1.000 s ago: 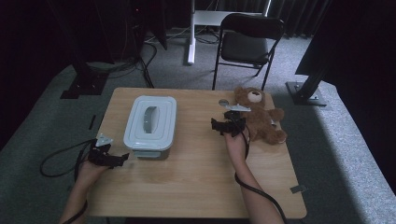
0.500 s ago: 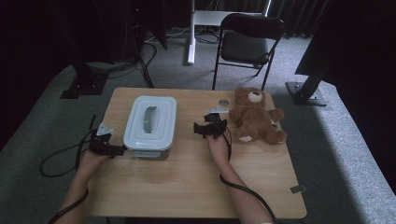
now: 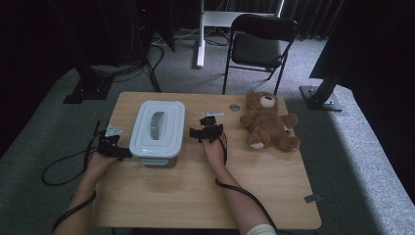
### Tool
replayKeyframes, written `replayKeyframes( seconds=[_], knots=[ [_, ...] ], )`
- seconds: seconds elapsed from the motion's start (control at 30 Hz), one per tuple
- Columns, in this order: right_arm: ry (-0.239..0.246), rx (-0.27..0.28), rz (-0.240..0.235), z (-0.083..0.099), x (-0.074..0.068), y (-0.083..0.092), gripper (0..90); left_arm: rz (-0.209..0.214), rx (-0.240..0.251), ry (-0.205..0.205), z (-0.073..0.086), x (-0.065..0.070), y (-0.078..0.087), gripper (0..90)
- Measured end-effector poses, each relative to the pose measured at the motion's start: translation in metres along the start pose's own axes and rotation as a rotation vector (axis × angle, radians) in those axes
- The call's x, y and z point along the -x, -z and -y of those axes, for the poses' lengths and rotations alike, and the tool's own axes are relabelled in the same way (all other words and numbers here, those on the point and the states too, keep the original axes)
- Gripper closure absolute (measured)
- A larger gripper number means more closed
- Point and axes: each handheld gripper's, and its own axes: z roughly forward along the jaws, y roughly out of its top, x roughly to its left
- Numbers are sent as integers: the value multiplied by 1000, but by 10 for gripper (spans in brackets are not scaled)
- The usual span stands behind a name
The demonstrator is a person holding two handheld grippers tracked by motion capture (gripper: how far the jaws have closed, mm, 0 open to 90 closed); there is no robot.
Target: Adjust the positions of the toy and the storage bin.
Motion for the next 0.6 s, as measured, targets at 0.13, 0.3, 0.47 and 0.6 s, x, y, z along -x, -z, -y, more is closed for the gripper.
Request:
replayKeyframes(
  seconds=[0.13,0.3,0.47,0.6],
  knots=[
    [29,-13,-4,-2,-4,-2,116,3,18,-6,-4,4,0,9],
    [55,-8,-39,-1,3,1,116,2,21,-21,-6,14,0,9],
    [92,-18,-66,-1,12,1,116,8,18,-48,-9,30,-1,9],
    [99,-29,-88,-1,18,0,116,37,6,-64,-14,43,-5,9]
  ],
)
